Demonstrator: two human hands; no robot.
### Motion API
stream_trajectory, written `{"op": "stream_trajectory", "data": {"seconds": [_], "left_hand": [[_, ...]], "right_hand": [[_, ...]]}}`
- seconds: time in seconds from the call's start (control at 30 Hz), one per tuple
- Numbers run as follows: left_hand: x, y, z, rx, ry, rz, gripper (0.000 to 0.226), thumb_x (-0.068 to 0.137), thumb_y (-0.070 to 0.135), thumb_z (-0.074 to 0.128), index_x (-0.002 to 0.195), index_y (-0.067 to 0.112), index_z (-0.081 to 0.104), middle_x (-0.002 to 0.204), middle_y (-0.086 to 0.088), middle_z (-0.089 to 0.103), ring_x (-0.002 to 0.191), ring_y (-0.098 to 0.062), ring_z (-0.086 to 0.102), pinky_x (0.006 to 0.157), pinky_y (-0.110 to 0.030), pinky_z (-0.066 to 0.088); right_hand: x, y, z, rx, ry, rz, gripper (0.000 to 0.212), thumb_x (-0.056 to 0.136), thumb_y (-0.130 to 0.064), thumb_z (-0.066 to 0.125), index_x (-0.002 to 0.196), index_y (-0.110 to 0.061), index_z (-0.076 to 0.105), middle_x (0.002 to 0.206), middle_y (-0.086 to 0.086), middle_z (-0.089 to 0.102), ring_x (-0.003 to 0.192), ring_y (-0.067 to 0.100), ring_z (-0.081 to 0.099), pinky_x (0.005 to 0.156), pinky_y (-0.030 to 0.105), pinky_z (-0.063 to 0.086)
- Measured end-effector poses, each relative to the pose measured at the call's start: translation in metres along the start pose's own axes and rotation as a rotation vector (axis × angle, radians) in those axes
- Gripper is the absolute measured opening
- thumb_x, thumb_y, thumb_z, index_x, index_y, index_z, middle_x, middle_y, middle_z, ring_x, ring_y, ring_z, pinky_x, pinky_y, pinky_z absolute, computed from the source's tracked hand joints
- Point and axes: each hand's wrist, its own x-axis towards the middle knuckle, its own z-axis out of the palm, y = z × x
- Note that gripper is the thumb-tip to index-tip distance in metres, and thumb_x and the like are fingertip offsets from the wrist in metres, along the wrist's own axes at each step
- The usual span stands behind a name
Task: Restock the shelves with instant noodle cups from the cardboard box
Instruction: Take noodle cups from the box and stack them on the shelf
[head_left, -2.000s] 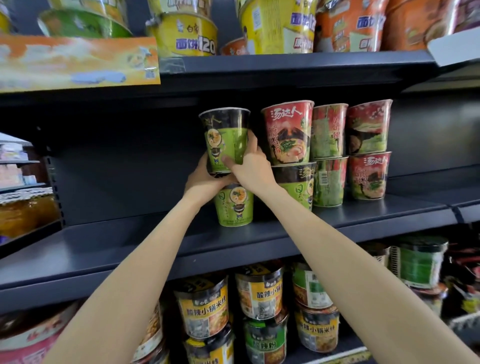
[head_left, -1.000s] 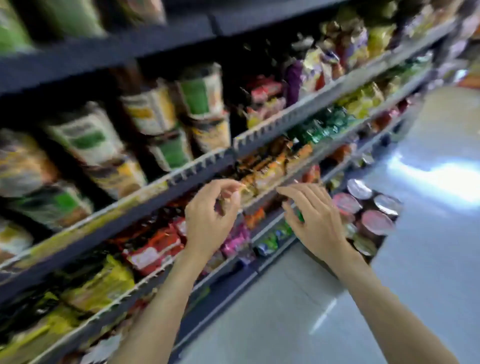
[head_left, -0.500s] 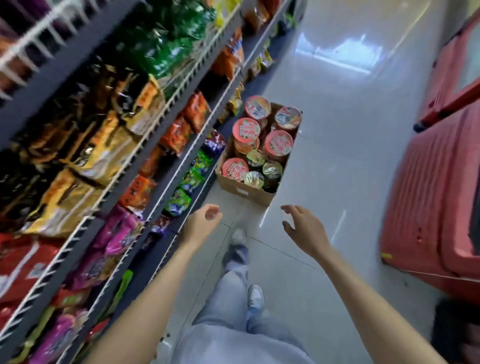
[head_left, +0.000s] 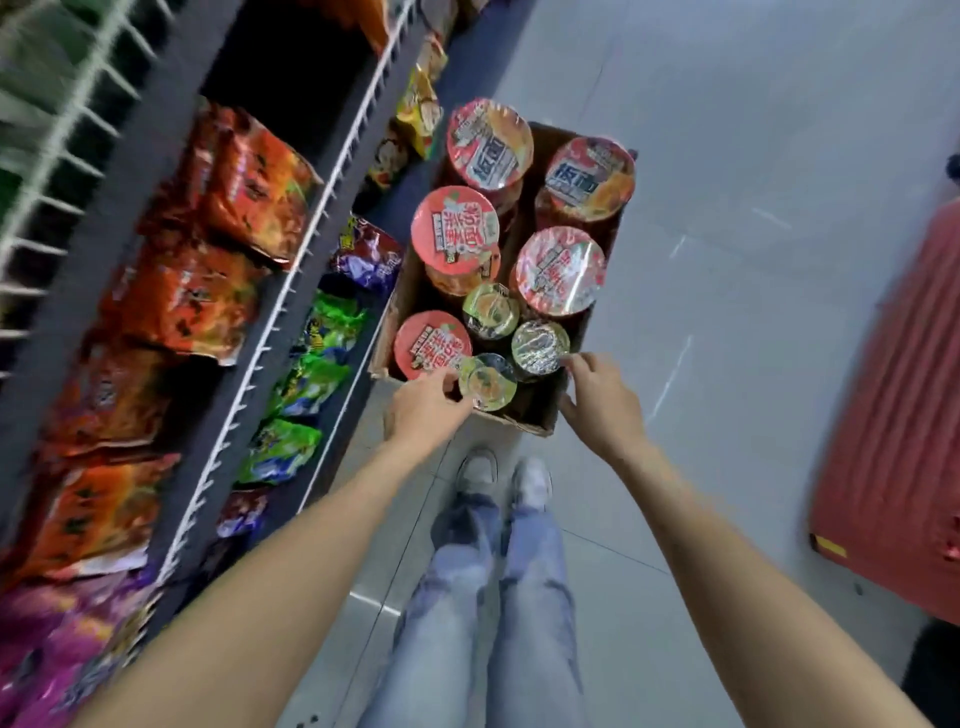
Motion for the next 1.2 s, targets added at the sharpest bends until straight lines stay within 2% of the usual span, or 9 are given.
{"op": "stream_trajectory", "data": {"seconds": [0.27, 0.43, 0.53, 0.63, 0.8, 0.93, 1.03, 1.13, 1.2], "left_hand": [[0.133, -0.012, 0.128, 0.177, -0.056, -0.095, 0.089, 0.076, 0.058, 0.064, 0.145, 0.017, 0.023, 0.146, -0.011, 0.03, 0.132, -0.031, 0.029, 0.105, -0.044, 0.032], [0.175, -0.022, 0.19, 0.34, -0.162, -0.1, 0.126, 0.066, 0.067, 0.068, 0.148, 0.02, -0.015, 0.157, -0.015, -0.004, 0.142, -0.037, 0.004, 0.108, -0.056, 0.028], [0.18, -0.023, 0.209, 0.405, -0.162, -0.121, 0.134, 0.066, 0.062, 0.072, 0.143, 0.018, -0.029, 0.156, -0.017, -0.01, 0.142, -0.04, 0.003, 0.104, -0.053, 0.033], [0.182, -0.025, 0.215, 0.463, -0.083, -0.09, 0.128, 0.07, 0.053, 0.074, 0.146, 0.016, -0.023, 0.155, -0.018, 0.0, 0.138, -0.038, 0.015, 0.096, -0.043, 0.041], [0.167, -0.027, 0.19, 0.312, -0.082, -0.048, 0.125, 0.067, 0.045, 0.078, 0.149, 0.018, -0.013, 0.153, -0.017, 0.006, 0.137, -0.037, 0.015, 0.102, -0.046, 0.038], [0.143, -0.025, 0.156, 0.097, -0.073, -0.055, 0.114, 0.075, 0.026, 0.075, 0.149, 0.026, -0.011, 0.151, -0.012, 0.005, 0.134, -0.038, 0.014, 0.104, -0.046, 0.032], [0.12, -0.019, 0.122, -0.001, -0.034, -0.004, 0.122, 0.067, 0.049, 0.078, 0.15, 0.025, -0.009, 0.148, -0.012, 0.009, 0.131, -0.034, 0.015, 0.107, -0.047, 0.026], [0.091, -0.006, 0.077, -0.047, 0.011, 0.103, 0.128, 0.061, 0.058, 0.077, 0.15, 0.021, -0.008, 0.147, -0.015, 0.014, 0.133, -0.035, 0.017, 0.112, -0.048, 0.021], [0.07, 0.007, 0.044, -0.027, 0.024, 0.171, 0.126, 0.064, 0.058, 0.075, 0.15, 0.018, -0.007, 0.148, -0.016, 0.015, 0.133, -0.032, 0.017, 0.112, -0.043, 0.017]], "right_hand": [[0.145, 0.048, 0.132, -0.2, -0.181, -0.036, 0.071, 0.08, -0.011, 0.062, 0.143, -0.018, 0.03, 0.141, 0.021, 0.032, 0.126, 0.04, 0.035, 0.101, 0.042, 0.036], [0.194, 0.07, 0.185, -0.426, -0.168, 0.014, 0.095, 0.076, -0.015, 0.065, 0.15, -0.029, 0.007, 0.147, 0.034, 0.015, 0.135, 0.055, 0.014, 0.112, 0.056, 0.017], [0.208, 0.078, 0.196, -0.437, -0.15, 0.009, 0.102, 0.077, -0.019, 0.067, 0.151, -0.03, -0.002, 0.141, 0.036, 0.023, 0.128, 0.052, 0.028, 0.106, 0.051, 0.028], [0.207, 0.074, 0.194, -0.42, -0.118, -0.001, 0.106, 0.071, -0.021, 0.073, 0.15, -0.033, 0.004, 0.133, 0.03, 0.033, 0.112, 0.041, 0.041, 0.089, 0.042, 0.037], [0.16, 0.053, 0.165, -0.231, -0.099, 0.087, 0.11, 0.063, -0.027, 0.078, 0.149, -0.033, 0.01, 0.135, 0.028, 0.028, 0.106, 0.037, 0.04, 0.088, 0.039, 0.036], [0.101, 0.037, 0.111, 0.087, 0.045, 0.132, 0.107, 0.058, -0.046, 0.072, 0.149, -0.03, 0.019, 0.128, 0.024, 0.036, 0.115, 0.035, 0.034, 0.097, 0.039, 0.034], [0.059, 0.026, 0.058, 0.368, 0.171, 0.131, 0.1, 0.055, -0.057, 0.058, 0.147, -0.033, 0.025, 0.129, 0.014, 0.034, 0.122, 0.025, 0.028, 0.1, 0.034, 0.031], [0.027, 0.017, 0.007, 0.575, 0.227, 0.113, 0.094, 0.054, -0.051, 0.056, 0.142, -0.044, 0.025, 0.134, 0.008, 0.032, 0.13, 0.018, 0.026, 0.103, 0.024, 0.026], [0.011, 0.006, -0.026, 0.664, 0.259, 0.059, 0.089, 0.055, -0.045, 0.058, 0.139, -0.045, 0.029, 0.136, 0.006, 0.032, 0.13, 0.011, 0.027, 0.101, 0.006, 0.023]]}}
